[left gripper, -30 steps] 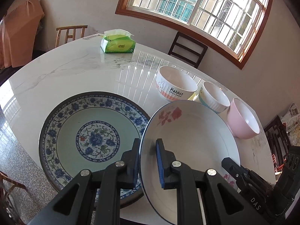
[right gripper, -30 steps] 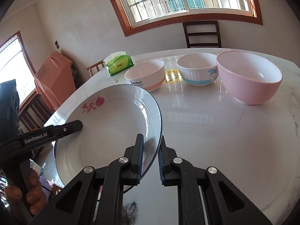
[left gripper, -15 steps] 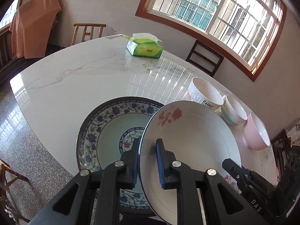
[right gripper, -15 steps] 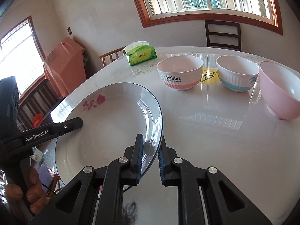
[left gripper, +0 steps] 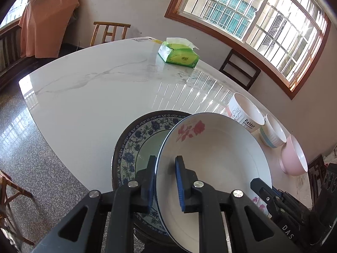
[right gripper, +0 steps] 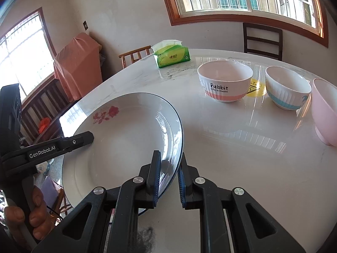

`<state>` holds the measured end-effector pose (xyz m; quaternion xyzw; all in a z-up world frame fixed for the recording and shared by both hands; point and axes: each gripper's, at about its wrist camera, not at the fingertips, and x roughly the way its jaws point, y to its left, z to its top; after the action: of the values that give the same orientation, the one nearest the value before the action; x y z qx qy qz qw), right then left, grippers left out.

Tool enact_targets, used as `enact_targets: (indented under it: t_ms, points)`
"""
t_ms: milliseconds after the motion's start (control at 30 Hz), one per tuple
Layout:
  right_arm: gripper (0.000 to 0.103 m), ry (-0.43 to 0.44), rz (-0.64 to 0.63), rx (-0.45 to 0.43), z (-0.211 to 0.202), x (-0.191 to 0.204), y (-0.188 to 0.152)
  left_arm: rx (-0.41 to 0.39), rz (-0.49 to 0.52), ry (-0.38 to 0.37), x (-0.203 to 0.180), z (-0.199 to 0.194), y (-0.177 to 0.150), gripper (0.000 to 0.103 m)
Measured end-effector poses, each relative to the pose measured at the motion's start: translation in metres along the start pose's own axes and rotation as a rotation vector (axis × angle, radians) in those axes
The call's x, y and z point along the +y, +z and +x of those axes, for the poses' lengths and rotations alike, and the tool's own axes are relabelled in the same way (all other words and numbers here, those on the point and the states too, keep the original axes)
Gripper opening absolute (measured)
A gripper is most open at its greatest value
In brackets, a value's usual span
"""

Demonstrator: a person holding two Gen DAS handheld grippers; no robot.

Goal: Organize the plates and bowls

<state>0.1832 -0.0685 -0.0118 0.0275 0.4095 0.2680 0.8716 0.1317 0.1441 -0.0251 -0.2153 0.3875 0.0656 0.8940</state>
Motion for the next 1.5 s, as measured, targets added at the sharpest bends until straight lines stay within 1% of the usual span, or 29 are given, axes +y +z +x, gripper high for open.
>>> enact_targets:
  t_ms: [667, 1000, 1500]
  points:
    - [0.015, 0.014, -0.035, 0.025, 0.019, 0.017, 0.003, 0.004, -0.049, 0.016, 0.02, 0.004, 0.004, 0.017]
    - [0.015, 0.019, -0.039, 0.029, 0.025, 0.014, 0.003, 0.016, -0.06, 0.015, 0.024, 0.008, 0.003, 0.017]
    - [0.017, -0.022, -0.103, 0.015, 0.035, 0.025, -0.002, 0.037, -0.07, 0.005, 0.032, 0.017, 0.005, 0.017]
